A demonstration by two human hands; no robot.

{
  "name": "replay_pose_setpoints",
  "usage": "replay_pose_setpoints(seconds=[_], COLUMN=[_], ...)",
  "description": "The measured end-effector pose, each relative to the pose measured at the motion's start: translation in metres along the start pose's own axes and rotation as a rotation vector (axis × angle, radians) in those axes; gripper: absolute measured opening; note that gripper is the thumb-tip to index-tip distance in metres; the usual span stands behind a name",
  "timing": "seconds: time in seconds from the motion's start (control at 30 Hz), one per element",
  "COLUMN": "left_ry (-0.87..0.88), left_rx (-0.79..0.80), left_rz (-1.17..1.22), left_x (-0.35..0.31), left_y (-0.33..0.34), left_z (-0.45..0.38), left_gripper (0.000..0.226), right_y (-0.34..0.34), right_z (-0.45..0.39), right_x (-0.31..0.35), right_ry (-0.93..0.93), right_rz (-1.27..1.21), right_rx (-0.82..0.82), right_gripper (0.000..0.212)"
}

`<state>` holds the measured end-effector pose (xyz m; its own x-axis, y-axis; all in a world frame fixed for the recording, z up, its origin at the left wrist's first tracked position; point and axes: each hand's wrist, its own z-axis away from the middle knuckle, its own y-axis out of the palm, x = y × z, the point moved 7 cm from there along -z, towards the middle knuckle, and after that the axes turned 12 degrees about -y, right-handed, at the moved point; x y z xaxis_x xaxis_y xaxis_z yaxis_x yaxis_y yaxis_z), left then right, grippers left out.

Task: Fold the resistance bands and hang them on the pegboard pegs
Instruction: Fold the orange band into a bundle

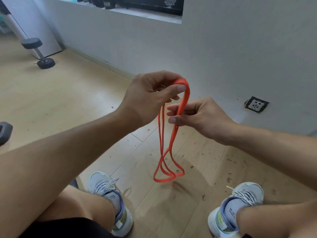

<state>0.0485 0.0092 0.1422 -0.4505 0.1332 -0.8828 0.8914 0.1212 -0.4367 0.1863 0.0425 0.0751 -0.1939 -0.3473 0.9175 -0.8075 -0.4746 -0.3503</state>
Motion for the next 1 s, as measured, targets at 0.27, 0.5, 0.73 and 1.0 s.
replay_pose_setpoints(seconds=[0.27, 0.5, 0.73, 1.0], left_ry=[-0.027, -0.039, -0.168, -0.24], left_rx=[-0.043, -0.085, -0.162, -0.231], left_rz=[0.074, 0.144, 0.433, 0.628], left_x=[-0.002, -0.005, 0.009, 0.021], left_y=[-0.002, -0.008, -0.031, -0.048], left_z=[0.0, 0.001, -0.002, -0.005], left_gripper=[0.034, 0.027, 0.014, 0.01], right_y=[0.014, 0.013, 0.0, -0.006], right_z=[-0.002, -0.005, -0.007, -0.008], right_x=[-0.005, -0.001, 0.0, -0.014], right_ry=[0.048, -0.005, 0.018, 0.079], right_rz=[-0.02, -0.005, 0.011, 0.073], right_rx=[0.027, 0.007, 0.134, 0.228], right_gripper=[0.011, 0.008, 0.015, 0.022])
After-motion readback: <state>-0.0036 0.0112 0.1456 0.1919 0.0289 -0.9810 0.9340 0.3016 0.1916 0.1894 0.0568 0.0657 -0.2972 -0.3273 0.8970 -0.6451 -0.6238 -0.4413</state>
